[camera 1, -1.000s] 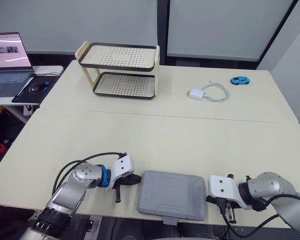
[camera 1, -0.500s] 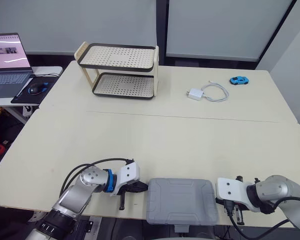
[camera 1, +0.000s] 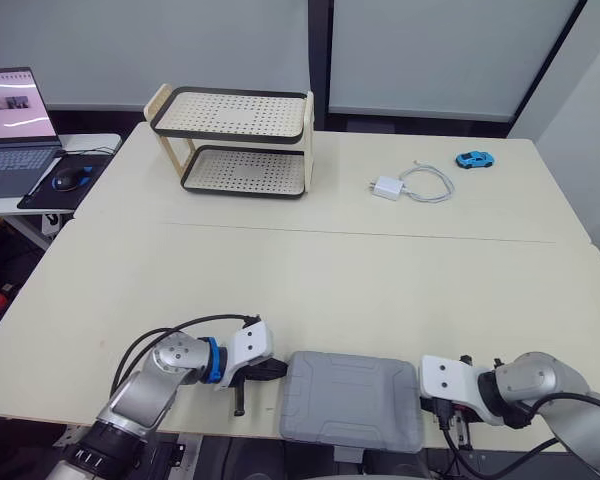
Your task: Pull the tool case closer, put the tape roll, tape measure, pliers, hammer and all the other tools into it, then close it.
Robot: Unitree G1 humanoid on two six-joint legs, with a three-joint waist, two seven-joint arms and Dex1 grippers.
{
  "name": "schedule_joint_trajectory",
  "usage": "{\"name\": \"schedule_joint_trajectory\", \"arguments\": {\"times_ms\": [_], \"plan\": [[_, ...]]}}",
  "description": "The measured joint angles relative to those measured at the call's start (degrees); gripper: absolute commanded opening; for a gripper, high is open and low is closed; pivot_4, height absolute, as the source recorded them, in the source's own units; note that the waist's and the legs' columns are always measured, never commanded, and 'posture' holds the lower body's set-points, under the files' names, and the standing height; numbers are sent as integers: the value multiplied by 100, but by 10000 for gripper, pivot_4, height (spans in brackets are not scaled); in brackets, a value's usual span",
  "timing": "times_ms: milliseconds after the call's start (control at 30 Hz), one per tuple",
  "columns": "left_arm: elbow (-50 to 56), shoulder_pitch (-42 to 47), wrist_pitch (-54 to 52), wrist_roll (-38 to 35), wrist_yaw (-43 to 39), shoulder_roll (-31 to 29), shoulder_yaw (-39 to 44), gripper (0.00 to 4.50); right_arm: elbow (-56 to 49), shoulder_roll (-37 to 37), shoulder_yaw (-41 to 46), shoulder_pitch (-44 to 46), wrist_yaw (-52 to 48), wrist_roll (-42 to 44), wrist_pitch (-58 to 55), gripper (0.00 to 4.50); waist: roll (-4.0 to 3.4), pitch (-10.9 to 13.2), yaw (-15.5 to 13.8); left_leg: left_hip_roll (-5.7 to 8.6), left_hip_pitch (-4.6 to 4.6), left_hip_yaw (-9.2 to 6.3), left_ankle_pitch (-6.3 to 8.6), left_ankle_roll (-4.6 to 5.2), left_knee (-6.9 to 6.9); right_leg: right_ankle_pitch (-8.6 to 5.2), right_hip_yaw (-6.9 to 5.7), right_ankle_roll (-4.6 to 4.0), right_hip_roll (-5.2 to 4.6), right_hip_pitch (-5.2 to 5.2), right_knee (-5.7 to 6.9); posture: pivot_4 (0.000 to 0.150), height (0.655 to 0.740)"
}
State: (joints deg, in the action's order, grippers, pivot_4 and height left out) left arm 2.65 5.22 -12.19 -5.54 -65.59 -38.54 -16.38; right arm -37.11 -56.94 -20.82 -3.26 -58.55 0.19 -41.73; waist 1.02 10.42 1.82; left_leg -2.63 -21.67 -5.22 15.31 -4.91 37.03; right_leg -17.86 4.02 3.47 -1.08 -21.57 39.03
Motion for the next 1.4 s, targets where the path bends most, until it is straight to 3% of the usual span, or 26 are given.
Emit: {"name": "schedule_joint_trajectory", "arguments": {"times_ms": [867, 1133, 1400], "plan": [[14, -54, -2, -63, -22, -96, 119, 0, 65, 38, 49, 133, 72, 59, 58, 242, -1, 0, -5, 0, -2, 0, 0, 0, 1, 0, 0, 0, -1, 0, 0, 1500, 7350], [324, -599, 25, -694, -265, -946, 1208, 0, 329, -505, 1482, -636, -23, 329, 1221, 242, -1, 0, 3, -4, 5, 4, 0, 0, 0, 1, 0, -1, -1, 3, 5, 1500, 7350], [567, -1679, 310, -1003, -418, -1935, 3115, 0, 1306, -798, 4179, -1414, -1509, 1245, 3038, 242, 4, 3, -2, -4, 26, 16, 1, 1, -2, 0, 5, -2, -4, 24, 1, 1500, 7350]]}}
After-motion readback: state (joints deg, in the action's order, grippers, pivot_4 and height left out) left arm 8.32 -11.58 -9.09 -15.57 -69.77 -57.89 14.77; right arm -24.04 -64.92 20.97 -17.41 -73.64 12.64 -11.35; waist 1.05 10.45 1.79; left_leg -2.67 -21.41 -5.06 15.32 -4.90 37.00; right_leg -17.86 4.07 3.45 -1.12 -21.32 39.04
